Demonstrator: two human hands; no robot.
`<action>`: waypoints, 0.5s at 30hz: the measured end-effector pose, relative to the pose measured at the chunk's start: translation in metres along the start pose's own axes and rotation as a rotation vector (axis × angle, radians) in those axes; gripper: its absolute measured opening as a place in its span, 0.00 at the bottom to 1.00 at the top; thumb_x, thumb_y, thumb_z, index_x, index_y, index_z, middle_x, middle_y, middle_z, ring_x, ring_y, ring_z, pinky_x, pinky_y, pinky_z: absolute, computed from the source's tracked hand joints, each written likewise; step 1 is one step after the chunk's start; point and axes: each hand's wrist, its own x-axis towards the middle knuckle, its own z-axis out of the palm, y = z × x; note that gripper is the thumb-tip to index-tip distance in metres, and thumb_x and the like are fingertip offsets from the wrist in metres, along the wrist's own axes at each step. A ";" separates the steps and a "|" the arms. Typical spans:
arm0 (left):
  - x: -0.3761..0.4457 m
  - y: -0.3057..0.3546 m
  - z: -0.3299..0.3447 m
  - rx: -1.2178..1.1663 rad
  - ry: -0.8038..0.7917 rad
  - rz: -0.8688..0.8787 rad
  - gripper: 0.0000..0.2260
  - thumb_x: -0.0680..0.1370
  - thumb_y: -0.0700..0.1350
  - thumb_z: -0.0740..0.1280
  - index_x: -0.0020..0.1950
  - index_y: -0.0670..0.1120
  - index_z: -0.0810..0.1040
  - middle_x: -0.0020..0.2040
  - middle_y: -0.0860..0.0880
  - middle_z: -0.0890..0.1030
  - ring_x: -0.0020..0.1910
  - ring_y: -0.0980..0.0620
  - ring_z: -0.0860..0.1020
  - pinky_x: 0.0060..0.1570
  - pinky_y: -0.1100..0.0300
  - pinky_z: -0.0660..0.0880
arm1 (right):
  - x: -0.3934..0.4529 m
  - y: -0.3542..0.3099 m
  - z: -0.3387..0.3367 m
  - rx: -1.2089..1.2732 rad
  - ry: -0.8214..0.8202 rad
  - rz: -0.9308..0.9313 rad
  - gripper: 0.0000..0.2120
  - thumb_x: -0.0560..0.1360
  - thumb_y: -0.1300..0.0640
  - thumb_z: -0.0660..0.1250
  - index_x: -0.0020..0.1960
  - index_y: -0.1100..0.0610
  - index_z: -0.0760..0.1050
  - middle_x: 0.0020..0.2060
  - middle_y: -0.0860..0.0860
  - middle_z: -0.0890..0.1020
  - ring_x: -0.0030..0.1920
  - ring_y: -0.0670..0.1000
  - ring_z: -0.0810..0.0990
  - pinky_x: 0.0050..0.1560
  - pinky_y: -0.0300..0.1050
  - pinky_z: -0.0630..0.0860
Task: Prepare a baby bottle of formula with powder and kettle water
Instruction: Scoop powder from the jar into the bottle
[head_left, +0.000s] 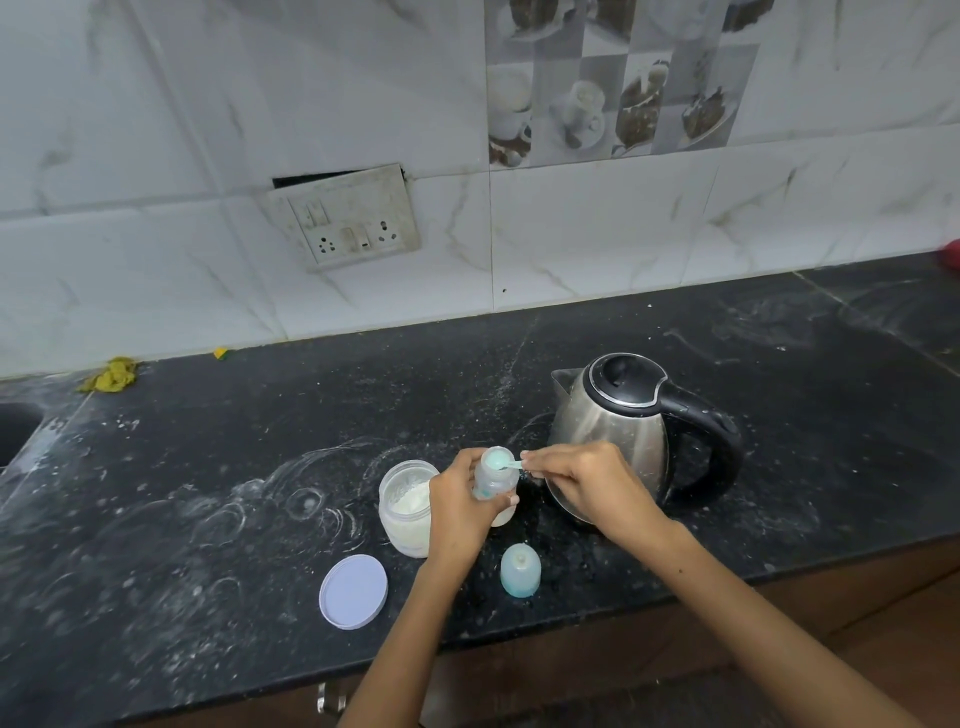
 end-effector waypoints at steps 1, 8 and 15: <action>0.000 0.000 0.000 -0.002 -0.002 0.000 0.24 0.62 0.38 0.80 0.53 0.53 0.76 0.49 0.58 0.82 0.51 0.58 0.80 0.53 0.63 0.77 | 0.000 0.000 -0.001 -0.003 0.005 0.002 0.13 0.68 0.70 0.74 0.51 0.60 0.84 0.49 0.53 0.86 0.49 0.50 0.86 0.54 0.34 0.76; 0.002 -0.003 0.001 -0.013 0.004 0.002 0.24 0.62 0.39 0.80 0.54 0.53 0.77 0.50 0.57 0.83 0.52 0.58 0.80 0.54 0.58 0.78 | -0.008 -0.002 0.000 -0.048 0.026 -0.059 0.13 0.66 0.71 0.76 0.49 0.61 0.85 0.47 0.54 0.87 0.47 0.50 0.86 0.53 0.35 0.78; -0.001 -0.007 0.004 -0.007 0.003 0.003 0.24 0.62 0.39 0.80 0.54 0.52 0.78 0.49 0.57 0.83 0.51 0.57 0.81 0.55 0.53 0.78 | -0.009 -0.002 -0.001 -0.025 0.033 -0.013 0.11 0.68 0.69 0.75 0.49 0.60 0.85 0.48 0.52 0.87 0.47 0.47 0.85 0.51 0.38 0.80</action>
